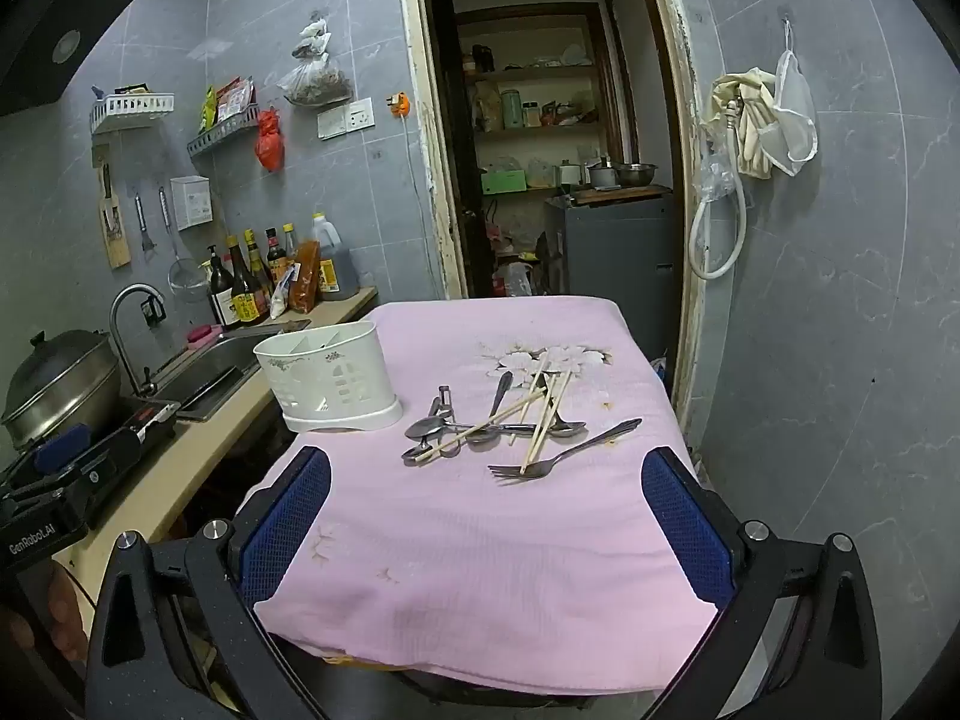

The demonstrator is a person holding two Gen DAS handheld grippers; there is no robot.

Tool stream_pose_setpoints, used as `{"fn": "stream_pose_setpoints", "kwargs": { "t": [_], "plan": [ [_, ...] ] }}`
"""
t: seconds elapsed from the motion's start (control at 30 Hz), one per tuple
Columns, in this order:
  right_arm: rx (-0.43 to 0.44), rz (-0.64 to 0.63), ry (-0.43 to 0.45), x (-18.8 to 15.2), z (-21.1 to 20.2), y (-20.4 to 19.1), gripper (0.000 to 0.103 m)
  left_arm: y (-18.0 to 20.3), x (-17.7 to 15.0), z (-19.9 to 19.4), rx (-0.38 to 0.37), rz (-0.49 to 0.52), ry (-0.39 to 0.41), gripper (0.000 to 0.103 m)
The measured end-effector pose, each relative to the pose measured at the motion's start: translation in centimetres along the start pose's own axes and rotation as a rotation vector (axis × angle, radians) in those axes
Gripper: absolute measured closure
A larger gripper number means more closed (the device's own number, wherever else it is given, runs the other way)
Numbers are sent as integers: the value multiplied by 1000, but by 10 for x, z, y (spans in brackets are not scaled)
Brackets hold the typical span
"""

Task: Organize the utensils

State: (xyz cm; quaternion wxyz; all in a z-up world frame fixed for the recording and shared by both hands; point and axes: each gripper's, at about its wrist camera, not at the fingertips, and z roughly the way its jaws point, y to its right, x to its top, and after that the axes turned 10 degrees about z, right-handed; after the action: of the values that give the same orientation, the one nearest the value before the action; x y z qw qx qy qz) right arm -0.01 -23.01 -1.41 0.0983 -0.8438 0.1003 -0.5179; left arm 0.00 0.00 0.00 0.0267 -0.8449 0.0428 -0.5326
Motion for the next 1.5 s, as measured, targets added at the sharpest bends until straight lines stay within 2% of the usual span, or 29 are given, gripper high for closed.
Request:
{"fn": "stream_pose_setpoints", "kwargs": {
  "t": [1.5],
  "plan": [
    [-1, 1, -7, -2, 3, -2, 1, 0, 0, 0, 0, -1, -2, 1]
  ]
}}
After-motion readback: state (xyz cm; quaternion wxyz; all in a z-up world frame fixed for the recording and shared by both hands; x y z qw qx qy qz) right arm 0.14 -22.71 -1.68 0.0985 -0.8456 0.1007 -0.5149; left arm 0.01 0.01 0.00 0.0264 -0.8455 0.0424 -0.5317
